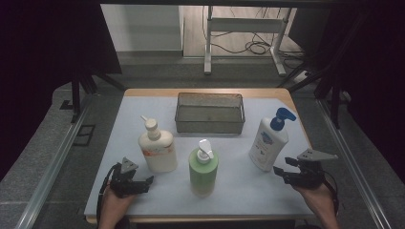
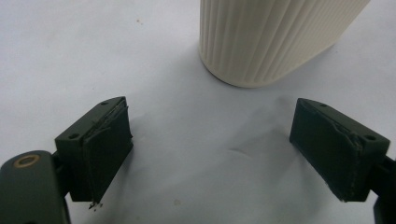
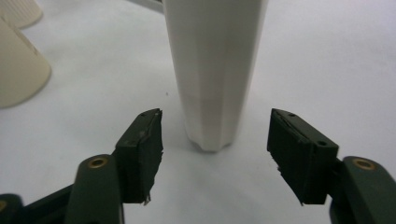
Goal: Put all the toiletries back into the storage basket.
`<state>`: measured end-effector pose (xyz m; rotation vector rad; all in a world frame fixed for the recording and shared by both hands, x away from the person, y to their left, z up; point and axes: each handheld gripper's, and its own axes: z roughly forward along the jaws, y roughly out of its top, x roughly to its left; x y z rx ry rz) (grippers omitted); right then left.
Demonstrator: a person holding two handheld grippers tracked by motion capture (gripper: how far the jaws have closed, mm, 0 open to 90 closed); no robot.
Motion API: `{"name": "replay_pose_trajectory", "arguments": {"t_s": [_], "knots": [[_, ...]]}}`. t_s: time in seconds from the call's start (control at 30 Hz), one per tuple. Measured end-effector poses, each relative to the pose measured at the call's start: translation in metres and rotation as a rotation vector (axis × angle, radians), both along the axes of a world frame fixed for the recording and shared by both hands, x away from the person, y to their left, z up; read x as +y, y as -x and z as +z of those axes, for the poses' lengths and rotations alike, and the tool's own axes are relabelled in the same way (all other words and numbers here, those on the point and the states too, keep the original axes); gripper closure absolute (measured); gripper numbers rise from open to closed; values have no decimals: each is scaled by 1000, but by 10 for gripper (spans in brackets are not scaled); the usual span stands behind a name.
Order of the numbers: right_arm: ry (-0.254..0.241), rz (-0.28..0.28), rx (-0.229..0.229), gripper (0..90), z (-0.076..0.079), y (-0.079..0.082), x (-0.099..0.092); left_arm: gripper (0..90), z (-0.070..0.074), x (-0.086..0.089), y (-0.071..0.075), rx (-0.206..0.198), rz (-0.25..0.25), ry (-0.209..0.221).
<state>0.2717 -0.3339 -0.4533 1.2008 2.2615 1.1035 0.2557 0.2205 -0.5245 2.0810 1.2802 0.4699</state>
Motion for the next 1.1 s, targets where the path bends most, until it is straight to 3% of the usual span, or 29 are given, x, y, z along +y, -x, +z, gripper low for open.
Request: {"name": "replay_pose_trajectory", "arguments": {"t_s": [0.23,0.7,1.1], "knots": [[15,7,-28,293,12,-5,8,124,0,0,0,0,0,0],[-6,-19,-68,183,34,-20,22,124,0,0,0,0,0,0],[14,-24,-87,179,36,-38,37,124,0,0,0,0,0,1]]}}
